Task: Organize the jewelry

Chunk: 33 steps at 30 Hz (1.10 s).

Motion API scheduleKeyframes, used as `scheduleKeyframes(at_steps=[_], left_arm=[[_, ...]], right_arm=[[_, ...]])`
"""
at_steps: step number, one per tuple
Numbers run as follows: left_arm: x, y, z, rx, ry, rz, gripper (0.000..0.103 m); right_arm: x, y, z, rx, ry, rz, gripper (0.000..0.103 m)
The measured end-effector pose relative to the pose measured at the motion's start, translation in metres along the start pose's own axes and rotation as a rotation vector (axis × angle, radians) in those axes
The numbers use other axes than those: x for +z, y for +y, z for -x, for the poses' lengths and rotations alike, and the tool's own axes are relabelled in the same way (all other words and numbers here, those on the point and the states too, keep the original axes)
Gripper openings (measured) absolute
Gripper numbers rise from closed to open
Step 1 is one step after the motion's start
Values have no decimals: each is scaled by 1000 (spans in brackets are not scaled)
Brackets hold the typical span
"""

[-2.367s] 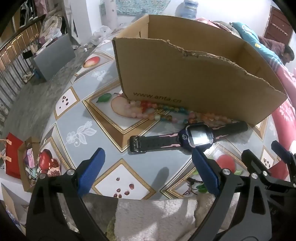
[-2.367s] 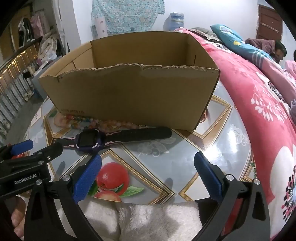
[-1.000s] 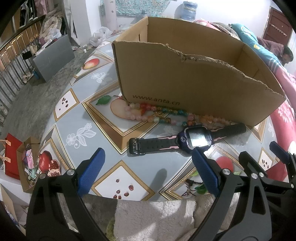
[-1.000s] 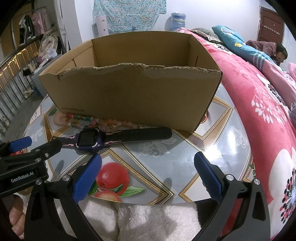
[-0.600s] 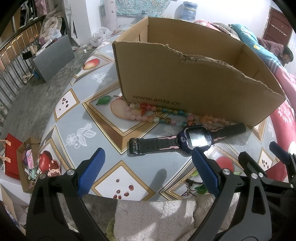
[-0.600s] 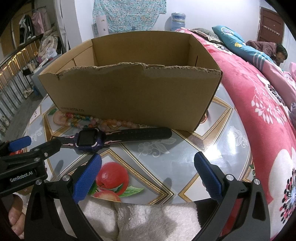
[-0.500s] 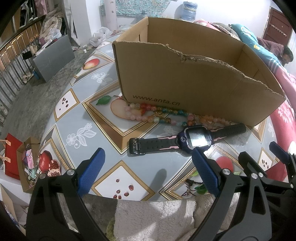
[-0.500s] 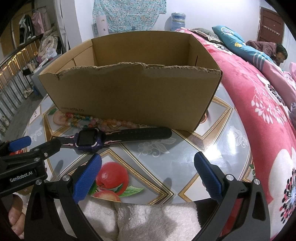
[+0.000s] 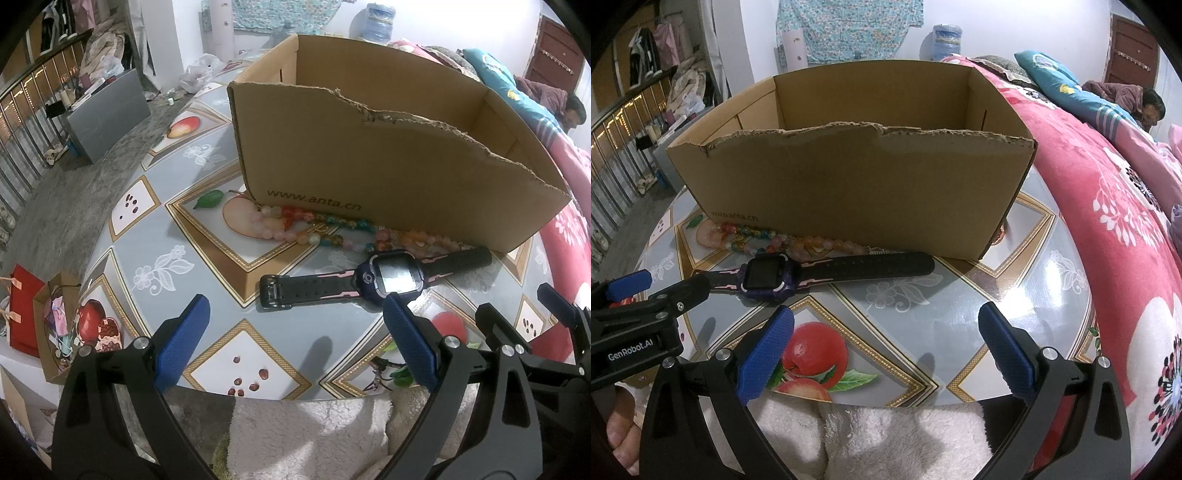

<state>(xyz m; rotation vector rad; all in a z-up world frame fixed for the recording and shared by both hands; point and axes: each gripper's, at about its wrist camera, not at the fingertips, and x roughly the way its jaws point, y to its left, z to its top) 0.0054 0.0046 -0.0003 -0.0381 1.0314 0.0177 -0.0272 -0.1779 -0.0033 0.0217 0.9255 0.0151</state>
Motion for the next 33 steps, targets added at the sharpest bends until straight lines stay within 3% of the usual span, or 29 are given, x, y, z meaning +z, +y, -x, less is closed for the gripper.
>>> scheduleKeyframes(at_steps=[13,33], left_arm=[[1,5,1,8,-4,7,91],[4,9,-5,90,20,14,91]], right_arm=[[-1,0,-2,4,6,3,98],[10,4,-11,47,14,31,98]])
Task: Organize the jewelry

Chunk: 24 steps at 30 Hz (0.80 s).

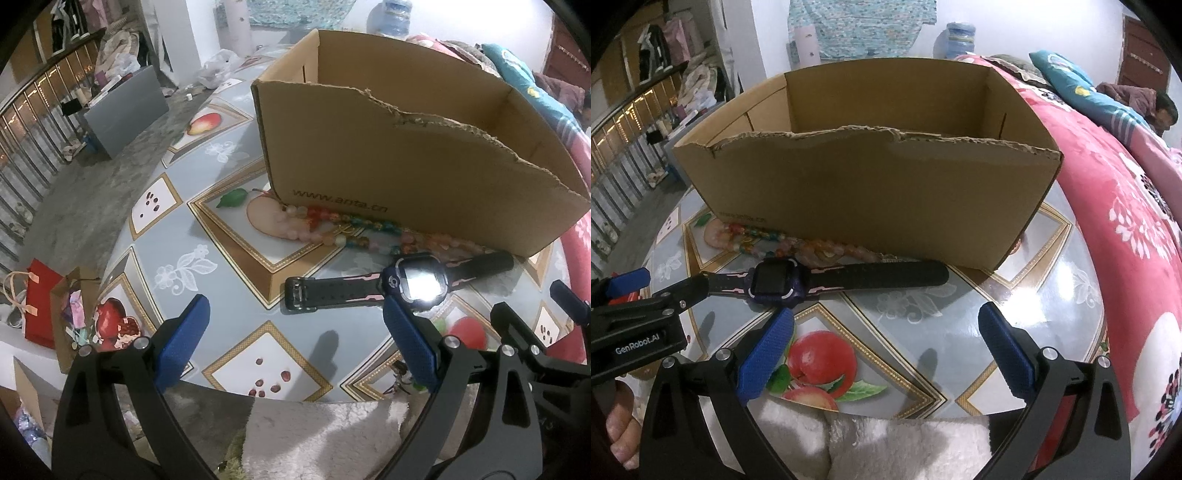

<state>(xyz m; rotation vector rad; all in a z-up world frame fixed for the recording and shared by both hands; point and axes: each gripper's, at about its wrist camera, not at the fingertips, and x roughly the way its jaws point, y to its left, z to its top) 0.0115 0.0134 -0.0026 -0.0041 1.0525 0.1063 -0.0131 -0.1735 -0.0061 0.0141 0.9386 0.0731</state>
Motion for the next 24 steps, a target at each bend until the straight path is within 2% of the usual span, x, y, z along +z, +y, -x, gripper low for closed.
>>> scheduleKeyframes(at_steps=[11,17,19,22,24], left_arm=[[5,-7,-3,35,13,-14,91],[14,-3,-3,38,-12,-3,91],[19,1,-2,41,-30,4,91],[24,7,-2,42,-54,9,91],[24,9,-3,44,-69,1,91]], right_arm=[[4,-7,-4,30,-8,-12,98],[13,-17,3,98,-73,-24,97],[17,-21,7,129,-107,-35,93],[26,-26,8,193,-136,-46,76],[33,-33,5,235,-139,-61,68]])
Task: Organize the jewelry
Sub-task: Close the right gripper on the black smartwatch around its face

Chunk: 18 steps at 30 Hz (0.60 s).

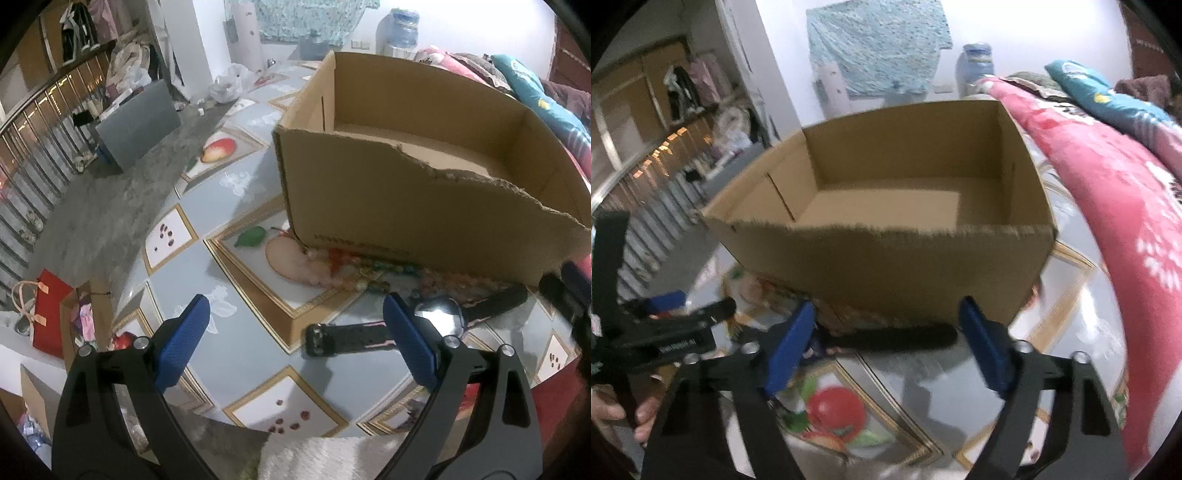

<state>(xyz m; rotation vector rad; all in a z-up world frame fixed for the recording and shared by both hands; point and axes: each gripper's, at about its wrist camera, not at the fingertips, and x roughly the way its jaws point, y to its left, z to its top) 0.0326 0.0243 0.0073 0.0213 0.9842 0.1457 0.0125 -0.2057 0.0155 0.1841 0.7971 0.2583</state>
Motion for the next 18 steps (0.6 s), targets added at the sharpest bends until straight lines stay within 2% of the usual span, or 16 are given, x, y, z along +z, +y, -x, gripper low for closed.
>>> scheduleKeyframes(at_steps=[3,9,14,18], left_arm=[[-4,2,-3,-11,-2,-15,91],[-17,9,-6,-40,0,-37,91],[-28,13,-12,-133,27,-51,91],[-35,18,-14,-279,6,-40,91]], right_arm=[[8,-14,-2,27,-14,-42,55],[10,-35,3,35,-65,-72,55],[-7,-21,5,105,-45,23,55],[-22,0,-4,166,2,77,55]])
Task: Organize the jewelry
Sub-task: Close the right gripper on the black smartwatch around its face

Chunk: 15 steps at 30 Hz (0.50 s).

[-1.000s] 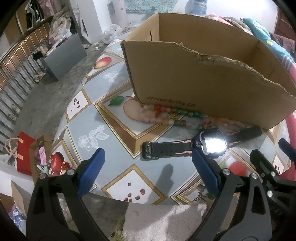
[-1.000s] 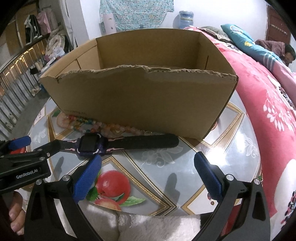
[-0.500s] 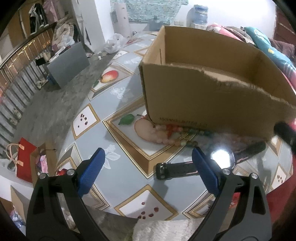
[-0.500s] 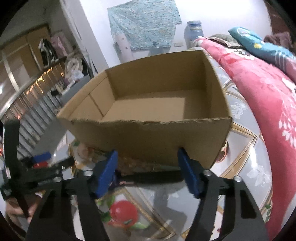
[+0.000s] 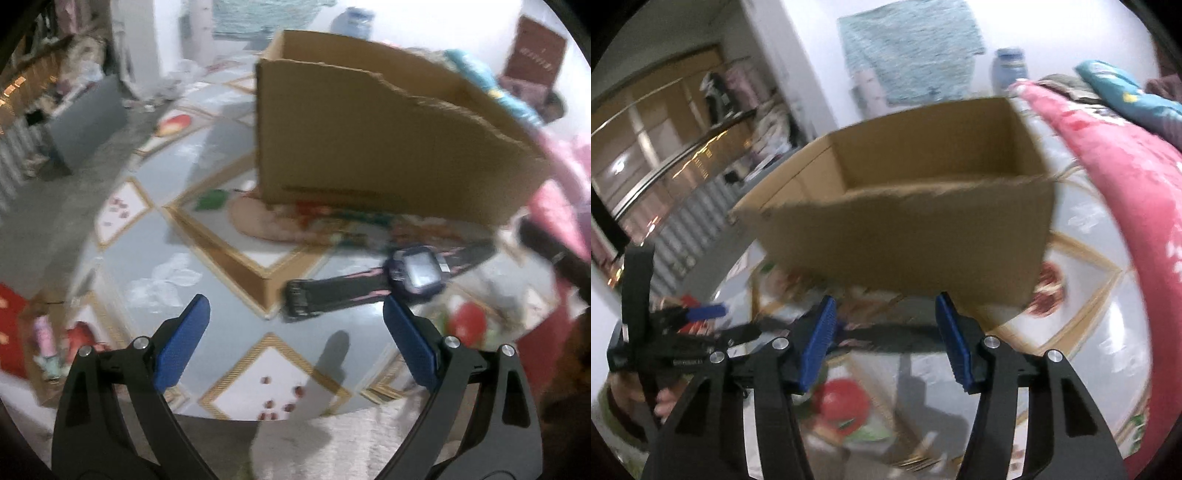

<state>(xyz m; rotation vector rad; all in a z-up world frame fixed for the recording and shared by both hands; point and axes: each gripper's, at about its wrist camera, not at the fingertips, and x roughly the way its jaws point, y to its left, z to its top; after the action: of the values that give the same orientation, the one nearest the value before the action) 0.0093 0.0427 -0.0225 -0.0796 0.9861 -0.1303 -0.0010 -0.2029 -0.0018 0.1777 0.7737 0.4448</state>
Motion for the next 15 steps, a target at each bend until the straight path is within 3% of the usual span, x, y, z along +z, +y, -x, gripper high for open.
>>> scheduleKeyframes(at_steps=[7,15], left_arm=[[6,8,-3,-97,14,80,91],[3,10,-16,-226,18,114,90]], right_arm=[[-3,31,-25,72,56,64,55],[-5,37,-49,85,135,49,51]])
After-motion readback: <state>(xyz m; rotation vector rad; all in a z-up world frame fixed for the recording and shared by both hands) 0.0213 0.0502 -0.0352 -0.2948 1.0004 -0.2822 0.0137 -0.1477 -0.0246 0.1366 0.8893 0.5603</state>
